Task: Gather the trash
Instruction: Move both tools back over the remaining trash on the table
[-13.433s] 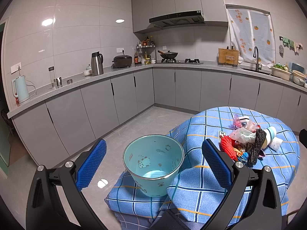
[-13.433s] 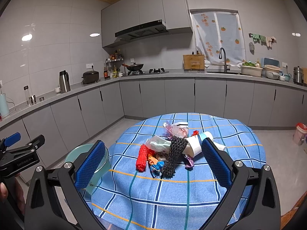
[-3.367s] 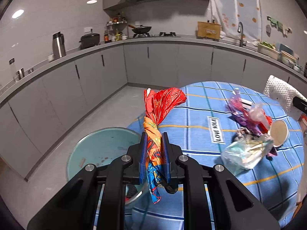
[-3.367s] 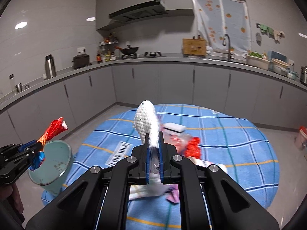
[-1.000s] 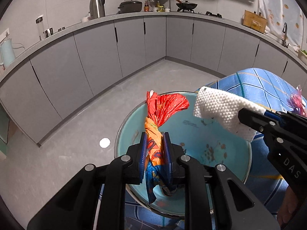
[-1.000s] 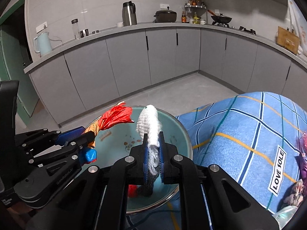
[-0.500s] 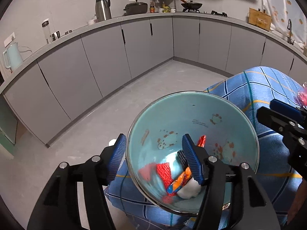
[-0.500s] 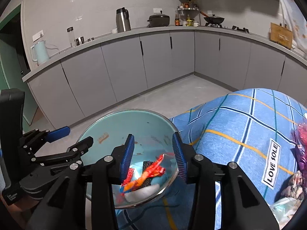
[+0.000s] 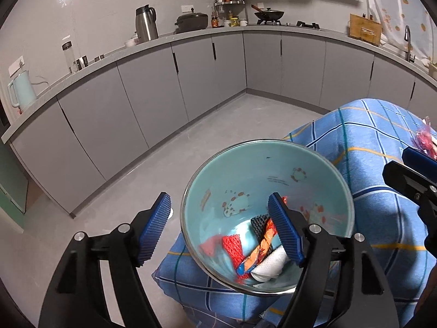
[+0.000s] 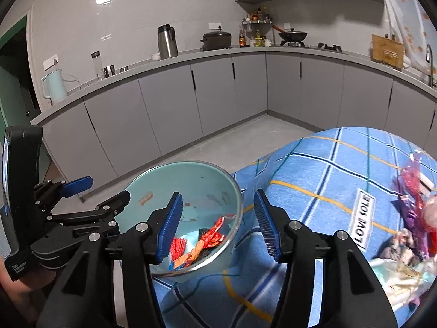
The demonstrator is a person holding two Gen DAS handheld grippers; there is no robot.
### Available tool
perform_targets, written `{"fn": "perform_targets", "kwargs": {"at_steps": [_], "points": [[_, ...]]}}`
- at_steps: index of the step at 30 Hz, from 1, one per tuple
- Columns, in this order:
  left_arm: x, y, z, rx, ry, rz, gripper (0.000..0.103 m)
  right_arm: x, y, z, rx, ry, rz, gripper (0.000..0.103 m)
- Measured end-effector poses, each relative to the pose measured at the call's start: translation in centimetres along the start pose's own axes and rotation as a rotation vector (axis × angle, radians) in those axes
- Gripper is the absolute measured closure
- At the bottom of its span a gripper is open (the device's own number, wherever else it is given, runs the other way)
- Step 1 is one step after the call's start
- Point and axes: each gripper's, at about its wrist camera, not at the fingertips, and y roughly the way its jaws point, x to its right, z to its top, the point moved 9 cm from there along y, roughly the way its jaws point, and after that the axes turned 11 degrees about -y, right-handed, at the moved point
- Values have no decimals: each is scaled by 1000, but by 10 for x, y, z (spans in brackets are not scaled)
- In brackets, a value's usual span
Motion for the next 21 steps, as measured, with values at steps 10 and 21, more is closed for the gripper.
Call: {"fn": "perform_targets", "kwargs": {"at_steps": [10,21], "points": [[41,-18,-3,12,49,-73,23,39,-44,-16,23,34,-107,42],[159,-54,-15,33,192,-277,17,133,-140,-68,50,159,-356,30]]}}
